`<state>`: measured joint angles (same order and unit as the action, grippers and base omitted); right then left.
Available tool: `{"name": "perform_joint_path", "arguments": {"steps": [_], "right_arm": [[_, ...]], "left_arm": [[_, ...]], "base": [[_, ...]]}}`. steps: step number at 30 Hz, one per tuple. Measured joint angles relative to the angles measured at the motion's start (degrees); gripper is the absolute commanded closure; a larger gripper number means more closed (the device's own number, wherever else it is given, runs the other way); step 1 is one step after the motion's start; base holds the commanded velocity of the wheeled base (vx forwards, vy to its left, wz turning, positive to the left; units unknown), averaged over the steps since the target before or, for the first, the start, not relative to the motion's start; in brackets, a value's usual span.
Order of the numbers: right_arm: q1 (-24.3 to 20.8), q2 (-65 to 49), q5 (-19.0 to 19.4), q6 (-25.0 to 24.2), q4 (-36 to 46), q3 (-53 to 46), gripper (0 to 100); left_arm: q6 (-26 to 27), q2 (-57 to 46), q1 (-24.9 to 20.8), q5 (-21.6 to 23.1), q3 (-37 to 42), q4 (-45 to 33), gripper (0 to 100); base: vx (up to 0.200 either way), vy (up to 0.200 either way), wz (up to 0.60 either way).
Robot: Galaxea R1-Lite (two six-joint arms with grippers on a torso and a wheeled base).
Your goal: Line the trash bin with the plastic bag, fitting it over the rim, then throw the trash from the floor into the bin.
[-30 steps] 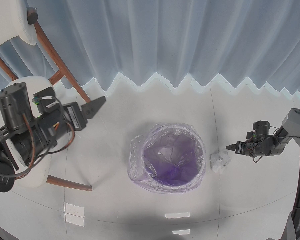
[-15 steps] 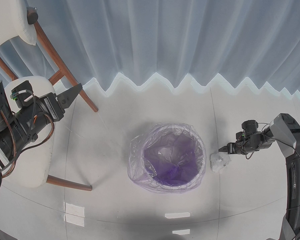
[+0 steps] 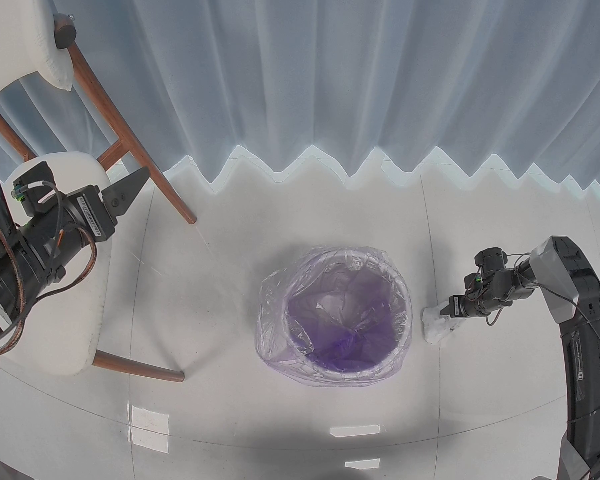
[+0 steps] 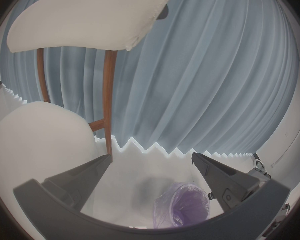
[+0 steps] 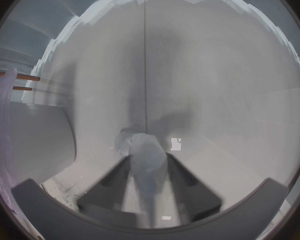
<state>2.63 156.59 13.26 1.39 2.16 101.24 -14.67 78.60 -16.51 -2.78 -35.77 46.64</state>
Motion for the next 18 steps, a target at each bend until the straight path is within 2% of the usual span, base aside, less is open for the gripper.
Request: {"name": "perform_joint_path", "arguments": {"steps": [6,10,18], "right_arm": [[0.06,0.24,-0.68,-0.66,0.93,0.49,100],[0.95,-2.06,-0.73,-1.23,0.35,-3.01,100],[3.45,-16.94,0.41,-2.05,-7.02,-21.07,100]], "left_arm": [[-0.02,-0.61,1.71,0.00,0.63,-0.04,0],[0.00,-1.27,3.43,0.00,1.40,-0.04,0],[0.00,-4.35,7.53,-0.06,4.05,-0.06,0]], "base": [[0.000,0.000,0.00],[0.000,0.000,0.00],[0.000,0.000,0.00]]}}
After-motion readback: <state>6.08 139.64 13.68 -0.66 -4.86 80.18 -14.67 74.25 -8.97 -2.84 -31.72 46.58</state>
